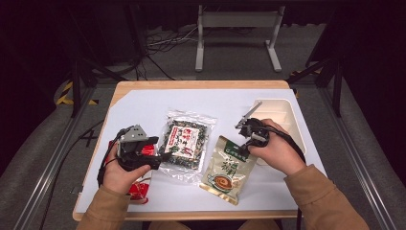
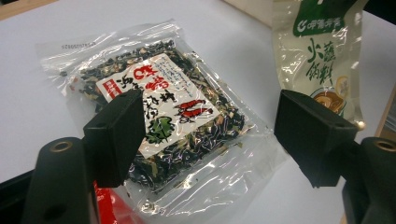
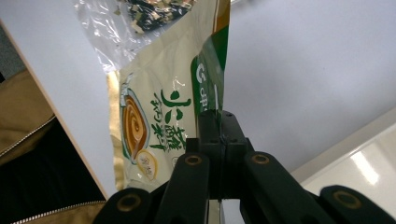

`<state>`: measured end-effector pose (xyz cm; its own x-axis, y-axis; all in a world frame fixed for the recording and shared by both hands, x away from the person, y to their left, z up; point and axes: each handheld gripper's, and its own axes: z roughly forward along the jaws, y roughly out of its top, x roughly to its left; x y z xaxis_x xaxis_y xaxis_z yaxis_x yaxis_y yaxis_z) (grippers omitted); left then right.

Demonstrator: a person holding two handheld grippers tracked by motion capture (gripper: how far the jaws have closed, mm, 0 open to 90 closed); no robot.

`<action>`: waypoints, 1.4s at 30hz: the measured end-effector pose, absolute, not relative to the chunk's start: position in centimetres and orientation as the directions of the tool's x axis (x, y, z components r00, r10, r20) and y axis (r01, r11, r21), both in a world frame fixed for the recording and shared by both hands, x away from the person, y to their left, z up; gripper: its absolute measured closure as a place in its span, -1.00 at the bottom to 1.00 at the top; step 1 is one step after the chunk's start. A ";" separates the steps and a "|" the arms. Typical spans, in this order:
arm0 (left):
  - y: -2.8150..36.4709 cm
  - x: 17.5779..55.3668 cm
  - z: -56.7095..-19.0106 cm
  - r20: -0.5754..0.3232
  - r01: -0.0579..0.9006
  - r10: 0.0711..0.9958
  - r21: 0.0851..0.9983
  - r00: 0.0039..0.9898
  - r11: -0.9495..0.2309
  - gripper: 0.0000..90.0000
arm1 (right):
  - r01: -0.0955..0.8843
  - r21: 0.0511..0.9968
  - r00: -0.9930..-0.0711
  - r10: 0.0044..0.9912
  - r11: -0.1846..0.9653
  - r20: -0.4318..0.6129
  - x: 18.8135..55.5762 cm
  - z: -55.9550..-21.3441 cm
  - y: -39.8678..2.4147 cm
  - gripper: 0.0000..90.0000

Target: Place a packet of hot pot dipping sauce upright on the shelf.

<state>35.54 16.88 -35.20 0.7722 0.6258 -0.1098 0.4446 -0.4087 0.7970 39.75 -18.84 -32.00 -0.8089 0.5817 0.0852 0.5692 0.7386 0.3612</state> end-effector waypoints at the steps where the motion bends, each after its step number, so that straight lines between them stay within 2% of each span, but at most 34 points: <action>1: 16.9 35.5 -35.2 -0.112 0.448 0.629 0.796 0.769 -0.406 -0.44 | 0.563 0.364 -0.813 0.576 0.742 0.084 39.6 -31.7 -18.8 1.00; 17: 16.8 35.6 -35.4 -0.111 0.448 0.626 0.794 0.772 -0.411 -0.44 | 0.516 0.435 -0.849 0.508 0.738 0.145 37.4 -28.1 -18.6 1.00; 27: 16.6 35.7 -35.7 -0.091 0.436 0.626 0.794 0.775 -0.424 -0.41 | 0.482 0.458 -0.864 0.492 0.747 0.105 36.5 -26.7 -18.3 1.00; 32: 16.1 35.5 -35.8 -0.059 0.399 0.612 0.806 0.789 -0.436 -0.38 | 0.460 0.484 -0.874 0.476 0.745 0.099 36.1 -25.7 -18.0 1.00; 36: 15.4 35.1 -35.7 -0.066 0.339 0.523 0.829 0.850 -0.446 -0.29 | 0.431 0.506 -0.891 0.442 0.747 0.106 35.7 -25.1 -17.3 1.00; 42: 13.7 34.1 -35.5 -0.040 0.245 0.407 0.851 0.913 -0.465 -0.29 | 0.388 0.514 -0.914 0.390 0.765 0.109 35.2 -24.7 -15.9 1.00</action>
<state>34.14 13.72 -35.53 0.9125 0.4070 -0.0402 0.2450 -0.4653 0.8506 35.20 -15.89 -24.65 -0.9142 0.3903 0.1093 0.3881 0.7652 0.5136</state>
